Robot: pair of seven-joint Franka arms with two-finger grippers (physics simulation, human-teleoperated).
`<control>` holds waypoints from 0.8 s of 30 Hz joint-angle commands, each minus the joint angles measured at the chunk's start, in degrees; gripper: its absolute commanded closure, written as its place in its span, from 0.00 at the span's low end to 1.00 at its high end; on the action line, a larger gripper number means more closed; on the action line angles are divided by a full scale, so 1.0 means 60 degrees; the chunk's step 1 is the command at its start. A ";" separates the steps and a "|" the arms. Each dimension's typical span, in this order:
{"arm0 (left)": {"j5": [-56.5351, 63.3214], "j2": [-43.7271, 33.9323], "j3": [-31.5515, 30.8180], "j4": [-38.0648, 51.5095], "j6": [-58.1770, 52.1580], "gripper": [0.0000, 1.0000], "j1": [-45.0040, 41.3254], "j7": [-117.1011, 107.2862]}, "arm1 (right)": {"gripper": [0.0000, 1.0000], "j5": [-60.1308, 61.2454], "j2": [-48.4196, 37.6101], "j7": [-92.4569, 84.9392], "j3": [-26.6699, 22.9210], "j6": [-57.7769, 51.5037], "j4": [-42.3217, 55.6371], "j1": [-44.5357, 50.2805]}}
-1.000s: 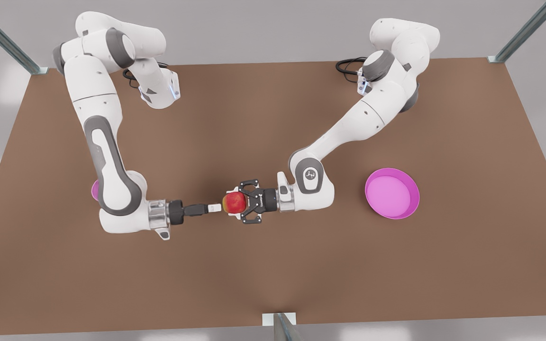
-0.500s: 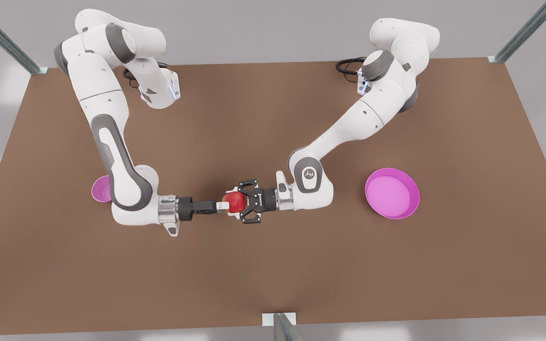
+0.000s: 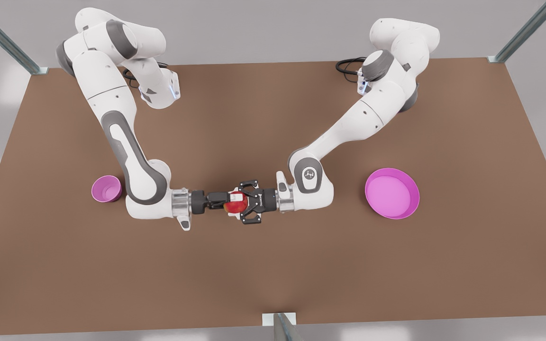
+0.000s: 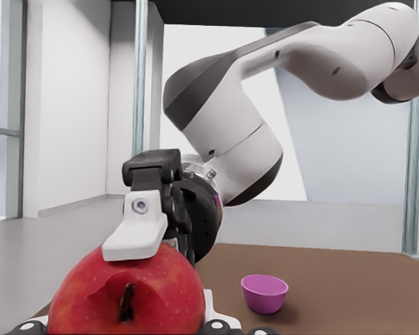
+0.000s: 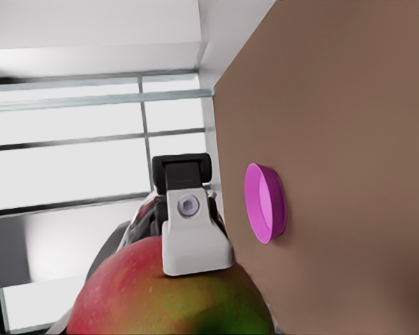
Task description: Use the left arm to pick up the apple from the plate, transfer it to the gripper of the right arm, and then use the right arm to place it into the bowl
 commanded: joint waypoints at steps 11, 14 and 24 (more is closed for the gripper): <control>0.0056 -0.0017 -0.0005 0.0002 -0.0021 0.01 0.0025 0.0025 | 0.21 -0.0303 -0.0123 -0.0711 0.0009 0.0079 -0.0154 -0.0403; 0.0071 -0.0017 -0.0005 0.0002 -0.0021 0.01 0.0040 -0.0005 | 0.21 -0.1400 -0.0636 -0.0711 -0.0006 0.0152 -0.0813 -0.0841; 1.2459 -0.3268 0.2470 -0.0847 -0.6214 0.00 0.2778 -1.6614 | 0.21 -0.6514 -0.1808 -0.0096 -0.0006 -0.0917 -0.1444 -0.3054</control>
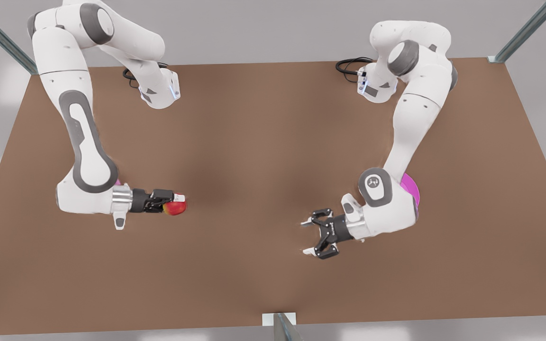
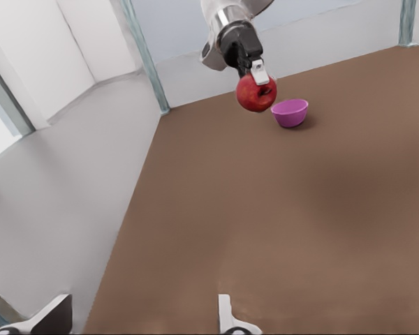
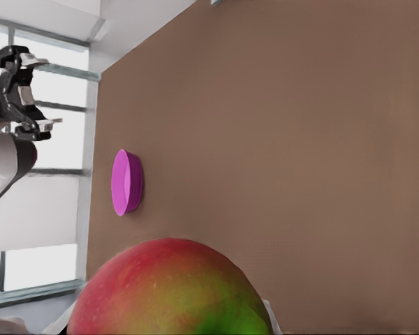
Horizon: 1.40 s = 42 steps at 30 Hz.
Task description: Use the left arm to pick up the apple from the plate, transfer it to the gripper of the right arm, and then use the right arm to place it into the bowl
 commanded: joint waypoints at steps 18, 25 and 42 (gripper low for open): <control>0.5686 -0.4813 0.4931 -0.1404 -0.6300 0.00 -0.0656 -1.8999 | 0.21 -0.4634 -0.0716 -0.1309 -0.0009 -0.1043 -0.1068 -0.3368; 0.5627 -0.4666 0.4931 -0.1404 -0.6241 0.00 -0.0641 -1.9630 | 0.21 -0.5322 -0.0262 -0.1354 -0.0112 -0.0852 -0.0951 -0.3575; 0.5613 -0.4491 0.4931 -0.1404 -0.6153 0.00 -0.0641 -1.9630 | 0.20 -0.7036 0.0398 -0.1383 -0.0097 0.0129 -0.0731 -0.3867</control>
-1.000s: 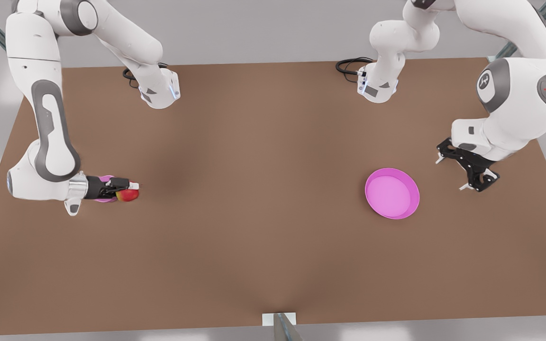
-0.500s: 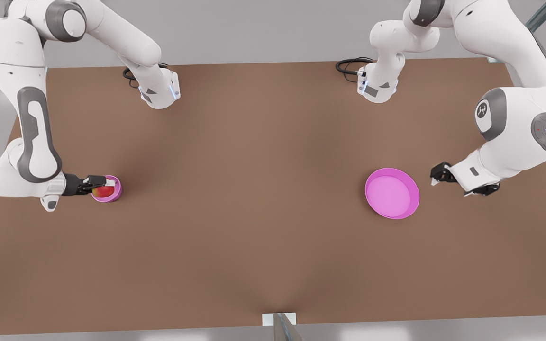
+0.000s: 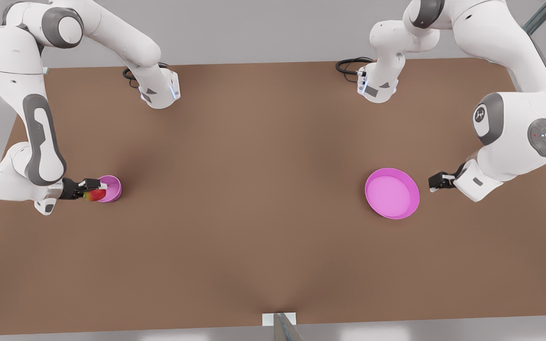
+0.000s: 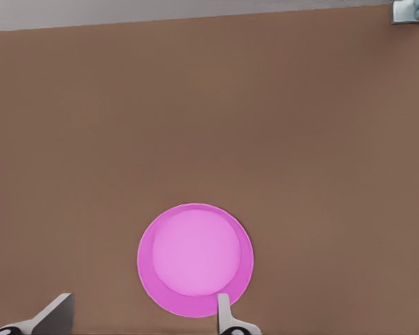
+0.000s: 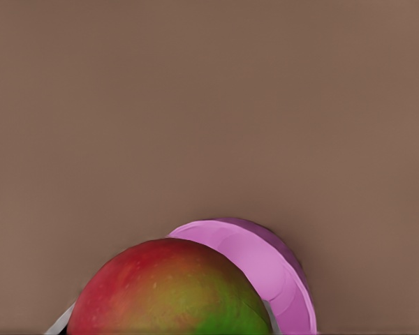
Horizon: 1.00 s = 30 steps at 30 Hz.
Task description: Use the left arm to pick up the apple from the plate, transfer it to the gripper of the right arm, and then use the right arm to place it into the bowl
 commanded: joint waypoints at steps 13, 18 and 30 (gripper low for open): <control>0.0006 0.0026 0.0000 0.0005 0.0039 0.00 0.0000 -0.2241 | 0.00 -0.0064 -0.0019 -0.0661 0.0118 -0.0383 0.0054 -0.0021; 0.0006 0.0026 -0.0014 0.0005 0.0185 0.00 0.0000 -0.2226 | 0.00 -0.1190 -0.0165 0.1519 0.0279 -0.2550 0.4006 0.1544; 0.0006 0.0158 -0.0044 0.0034 0.0171 0.00 -0.0044 -0.0908 | 0.00 -0.1821 -0.3125 0.7015 -0.2211 -0.3987 0.4990 0.5911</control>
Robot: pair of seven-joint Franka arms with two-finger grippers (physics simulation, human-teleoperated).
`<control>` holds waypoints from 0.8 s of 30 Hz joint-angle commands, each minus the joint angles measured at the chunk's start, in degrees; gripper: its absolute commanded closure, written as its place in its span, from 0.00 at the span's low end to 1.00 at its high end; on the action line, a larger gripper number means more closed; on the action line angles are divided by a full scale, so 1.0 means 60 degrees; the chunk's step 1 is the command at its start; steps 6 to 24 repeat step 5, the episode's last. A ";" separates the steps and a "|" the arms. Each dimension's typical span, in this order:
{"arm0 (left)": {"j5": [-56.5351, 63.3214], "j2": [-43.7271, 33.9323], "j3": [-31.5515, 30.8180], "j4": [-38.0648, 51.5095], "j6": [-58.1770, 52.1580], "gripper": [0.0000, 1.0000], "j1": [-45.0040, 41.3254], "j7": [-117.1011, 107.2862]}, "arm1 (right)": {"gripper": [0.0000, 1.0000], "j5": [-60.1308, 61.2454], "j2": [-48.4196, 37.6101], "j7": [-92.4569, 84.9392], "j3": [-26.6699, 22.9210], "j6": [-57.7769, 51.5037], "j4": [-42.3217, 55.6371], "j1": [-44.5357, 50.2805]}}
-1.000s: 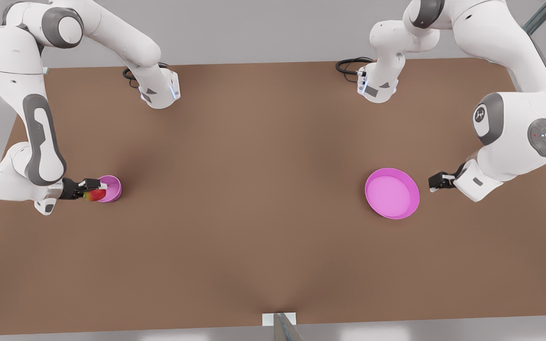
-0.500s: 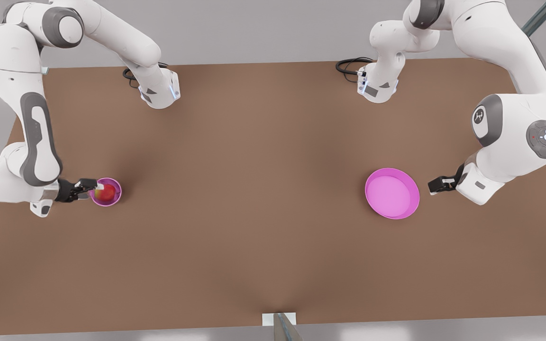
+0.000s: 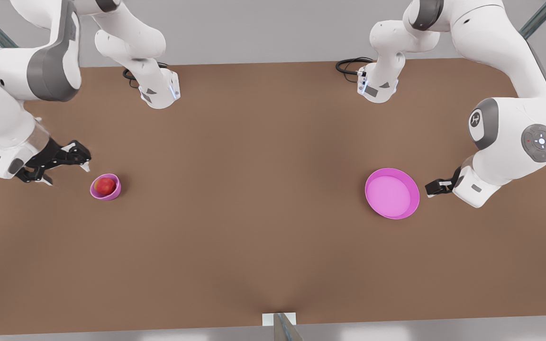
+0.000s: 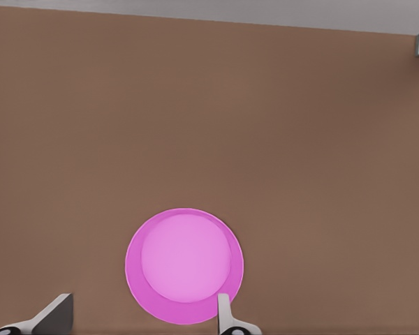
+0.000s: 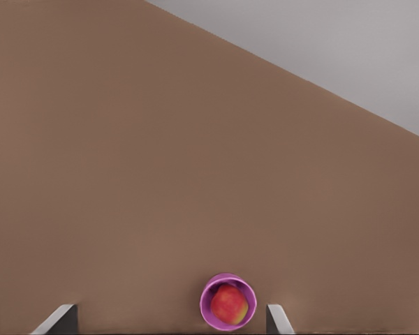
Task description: Use the left arm to pick up the apple from the plate, transfer it to the gripper of the right arm, and then use the right arm to place it into the bowl
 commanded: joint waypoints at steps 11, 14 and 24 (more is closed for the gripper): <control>0.0007 -0.0012 -0.0001 0.0022 -0.0002 0.00 0.0001 0.0365 | 0.00 0.0207 0.0406 0.4698 0.0291 -0.0309 0.0040 0.0177; 0.0007 -0.0012 -0.0001 0.0022 -0.0002 0.00 0.0001 0.0365 | 0.00 0.0207 0.0406 0.4698 0.0291 -0.0309 0.0040 0.0177; 0.0007 -0.0012 -0.0001 0.0022 -0.0002 0.00 0.0001 0.0365 | 0.00 0.0207 0.0406 0.4698 0.0291 -0.0309 0.0040 0.0177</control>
